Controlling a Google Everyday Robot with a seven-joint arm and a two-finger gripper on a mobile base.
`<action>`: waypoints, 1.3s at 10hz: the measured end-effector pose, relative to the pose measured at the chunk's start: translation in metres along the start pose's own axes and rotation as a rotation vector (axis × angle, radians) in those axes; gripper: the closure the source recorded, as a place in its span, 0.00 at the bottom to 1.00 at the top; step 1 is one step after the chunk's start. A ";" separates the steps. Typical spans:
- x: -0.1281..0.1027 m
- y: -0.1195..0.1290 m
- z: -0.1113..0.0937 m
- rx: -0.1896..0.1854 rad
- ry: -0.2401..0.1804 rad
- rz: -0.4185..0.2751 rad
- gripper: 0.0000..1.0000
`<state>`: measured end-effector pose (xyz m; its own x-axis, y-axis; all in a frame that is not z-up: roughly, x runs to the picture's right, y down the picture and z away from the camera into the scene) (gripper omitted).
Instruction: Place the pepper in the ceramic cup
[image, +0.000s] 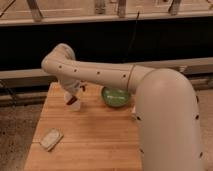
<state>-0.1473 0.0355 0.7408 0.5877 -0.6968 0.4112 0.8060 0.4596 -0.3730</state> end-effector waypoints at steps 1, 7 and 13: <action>-0.002 -0.004 -0.001 0.001 0.002 -0.004 1.00; -0.001 -0.023 0.001 0.000 0.013 -0.017 1.00; 0.001 -0.037 0.012 -0.001 0.042 -0.011 1.00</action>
<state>-0.1763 0.0246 0.7649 0.5751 -0.7243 0.3802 0.8124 0.4511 -0.3694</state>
